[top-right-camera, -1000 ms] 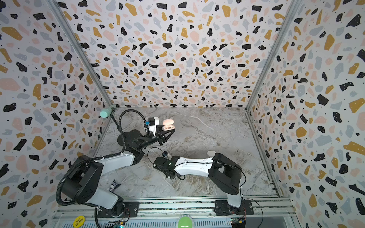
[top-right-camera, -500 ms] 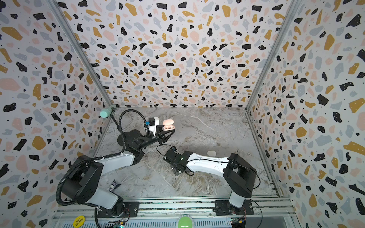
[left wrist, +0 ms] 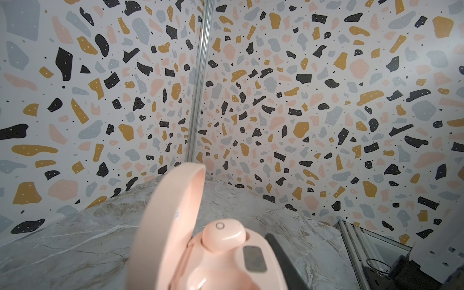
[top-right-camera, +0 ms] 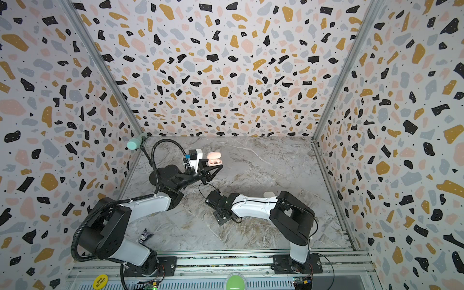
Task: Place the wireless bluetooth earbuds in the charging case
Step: 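Align the right gripper over the pink earbud on the table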
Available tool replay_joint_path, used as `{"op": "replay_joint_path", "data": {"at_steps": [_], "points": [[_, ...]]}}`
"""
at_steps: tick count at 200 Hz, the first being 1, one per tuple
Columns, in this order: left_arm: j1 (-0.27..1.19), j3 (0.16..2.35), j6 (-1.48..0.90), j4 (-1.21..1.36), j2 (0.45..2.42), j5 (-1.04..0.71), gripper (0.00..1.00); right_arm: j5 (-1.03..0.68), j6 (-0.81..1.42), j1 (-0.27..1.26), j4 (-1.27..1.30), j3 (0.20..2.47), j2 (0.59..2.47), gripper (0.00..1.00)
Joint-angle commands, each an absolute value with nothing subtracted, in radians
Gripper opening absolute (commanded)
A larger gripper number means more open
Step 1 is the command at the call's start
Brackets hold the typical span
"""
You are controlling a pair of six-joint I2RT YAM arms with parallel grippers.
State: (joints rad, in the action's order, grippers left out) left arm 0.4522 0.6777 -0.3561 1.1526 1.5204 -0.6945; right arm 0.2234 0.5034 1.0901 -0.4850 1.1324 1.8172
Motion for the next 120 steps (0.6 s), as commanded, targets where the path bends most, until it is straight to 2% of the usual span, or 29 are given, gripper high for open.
{"op": "replay_joint_path", "data": {"at_steps": [1,51,120], "points": [[0.445,0.699,-0.353,1.207,1.51,-0.704,0.06,0.278,0.453,1.088,-0.473,1.176,1.831,0.77],[0.444,0.702,-0.352,1.203,1.51,-0.704,0.06,0.375,0.394,1.081,-0.501,1.235,1.902,0.77],[0.443,0.704,-0.347,1.192,1.51,-0.704,0.06,0.442,0.343,1.049,-0.516,1.243,1.88,0.77]]}}
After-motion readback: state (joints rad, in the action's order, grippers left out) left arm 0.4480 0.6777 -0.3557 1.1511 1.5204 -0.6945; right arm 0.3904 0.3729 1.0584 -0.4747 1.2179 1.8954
